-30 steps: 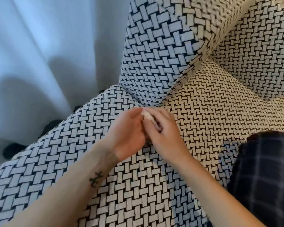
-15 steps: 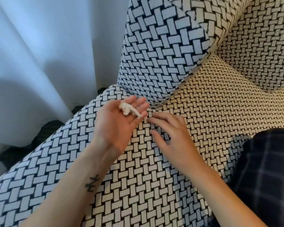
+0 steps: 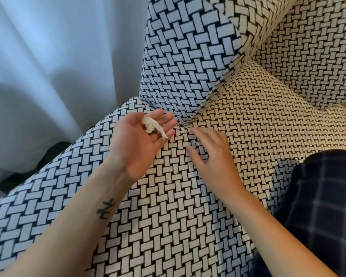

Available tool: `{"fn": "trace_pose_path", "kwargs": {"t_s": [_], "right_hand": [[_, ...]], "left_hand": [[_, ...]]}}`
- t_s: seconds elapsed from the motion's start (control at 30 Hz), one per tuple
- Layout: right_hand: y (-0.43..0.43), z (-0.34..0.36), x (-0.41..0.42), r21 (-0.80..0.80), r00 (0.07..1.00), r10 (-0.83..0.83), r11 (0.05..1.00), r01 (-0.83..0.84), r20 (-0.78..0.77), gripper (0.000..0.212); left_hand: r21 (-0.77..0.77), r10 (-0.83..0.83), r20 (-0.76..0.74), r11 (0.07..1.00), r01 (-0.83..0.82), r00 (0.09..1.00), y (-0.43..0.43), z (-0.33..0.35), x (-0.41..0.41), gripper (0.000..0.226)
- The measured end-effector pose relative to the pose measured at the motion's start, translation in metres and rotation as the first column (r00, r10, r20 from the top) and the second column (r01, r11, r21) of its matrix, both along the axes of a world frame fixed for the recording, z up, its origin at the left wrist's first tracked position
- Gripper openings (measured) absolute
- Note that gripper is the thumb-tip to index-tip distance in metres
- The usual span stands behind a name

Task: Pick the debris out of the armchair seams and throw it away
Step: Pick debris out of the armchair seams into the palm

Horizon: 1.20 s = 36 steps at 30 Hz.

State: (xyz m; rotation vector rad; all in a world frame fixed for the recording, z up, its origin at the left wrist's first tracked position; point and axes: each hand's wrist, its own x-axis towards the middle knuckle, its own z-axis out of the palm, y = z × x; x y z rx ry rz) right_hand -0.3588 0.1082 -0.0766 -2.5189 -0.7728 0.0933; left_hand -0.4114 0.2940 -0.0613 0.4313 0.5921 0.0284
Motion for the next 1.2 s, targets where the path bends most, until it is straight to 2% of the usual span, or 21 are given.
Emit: {"fn": "trace_pose_path", "kwargs": {"t_s": [0.17,0.3,0.4,0.5,0.67,0.87,1.03,1.2], "right_hand": [[0.004,-0.001,0.005,0.036,0.99,0.038,0.998,-0.044,0.139,0.024],[0.001,-0.007,0.005,0.039,0.973,0.059,0.997,-0.069,0.222,0.019],[-0.002,-0.01,0.003,0.069,0.983,0.034,0.997,-0.047,0.182,0.02],[-0.003,-0.011,0.0,0.03,0.982,0.053,0.998,-0.059,0.179,0.023],[0.007,-0.008,-0.001,0.009,0.99,0.067,0.998,-0.069,0.127,0.029],[0.04,0.004,0.004,-0.082,0.992,0.125,0.989,-0.125,-0.001,0.036],[0.066,0.009,0.002,-0.145,0.994,0.106,0.983,-0.109,-0.023,0.042],[0.087,0.005,-0.002,-0.167,0.998,0.062,0.984,-0.059,0.016,0.043]], "left_hand": [[-0.004,-0.005,-0.021,1.0,0.005,1.0,0.001,0.001,0.0,0.041],[-0.004,-0.012,-0.014,1.0,0.012,1.0,0.001,0.001,-0.001,0.04],[-0.005,-0.014,-0.007,1.0,0.014,1.0,0.002,0.001,0.0,0.039],[0.003,-0.002,-0.003,1.0,0.002,1.0,0.001,0.002,0.0,0.037],[-0.011,0.158,0.003,0.987,-0.158,0.987,0.001,0.004,0.0,0.036],[-0.036,0.269,-0.009,0.962,-0.269,0.963,0.005,0.004,-0.001,0.036],[-0.026,0.439,0.03,0.899,-0.438,0.898,0.009,0.005,-0.001,0.031],[-0.026,0.405,0.012,0.914,-0.404,0.914,0.01,0.004,0.0,0.036]]}}
